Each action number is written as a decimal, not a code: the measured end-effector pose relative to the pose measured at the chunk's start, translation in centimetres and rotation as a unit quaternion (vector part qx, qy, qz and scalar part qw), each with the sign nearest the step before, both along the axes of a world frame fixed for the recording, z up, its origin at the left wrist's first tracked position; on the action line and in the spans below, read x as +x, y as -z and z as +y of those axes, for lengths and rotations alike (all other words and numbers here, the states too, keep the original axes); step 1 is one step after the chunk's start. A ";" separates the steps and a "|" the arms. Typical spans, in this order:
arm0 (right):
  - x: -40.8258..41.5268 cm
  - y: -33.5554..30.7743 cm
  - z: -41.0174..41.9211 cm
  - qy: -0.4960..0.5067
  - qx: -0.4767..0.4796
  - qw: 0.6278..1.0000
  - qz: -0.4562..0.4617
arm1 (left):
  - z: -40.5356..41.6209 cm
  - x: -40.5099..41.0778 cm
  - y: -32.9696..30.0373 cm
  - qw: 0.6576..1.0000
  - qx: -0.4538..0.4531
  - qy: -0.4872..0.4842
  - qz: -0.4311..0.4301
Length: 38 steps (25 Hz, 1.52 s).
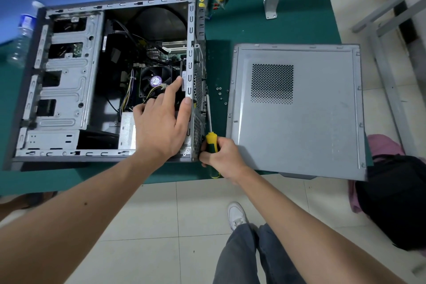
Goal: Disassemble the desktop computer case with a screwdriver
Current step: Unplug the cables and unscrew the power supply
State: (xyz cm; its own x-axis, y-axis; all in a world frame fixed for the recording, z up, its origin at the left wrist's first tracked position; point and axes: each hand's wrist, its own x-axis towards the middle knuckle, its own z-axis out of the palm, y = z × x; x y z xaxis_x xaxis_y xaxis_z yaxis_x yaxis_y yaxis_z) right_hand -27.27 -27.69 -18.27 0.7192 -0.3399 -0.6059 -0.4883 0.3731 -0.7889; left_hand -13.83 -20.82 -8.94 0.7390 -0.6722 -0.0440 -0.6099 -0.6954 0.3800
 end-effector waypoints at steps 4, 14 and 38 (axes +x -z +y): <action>0.1 0.0 -0.1 -0.008 -0.006 1.000 -0.009 | 0.0 0.0 0.0 1.000 0.000 -0.001 0.002; 0.1 -0.3 -0.3 -0.002 -0.006 1.000 -0.007 | 0.0 0.0 -0.1 1.000 0.002 0.001 0.006; -5.8 -0.2 -3.3 -0.058 -0.040 0.997 0.019 | 0.1 0.1 0.1 1.000 -0.005 -0.003 -0.004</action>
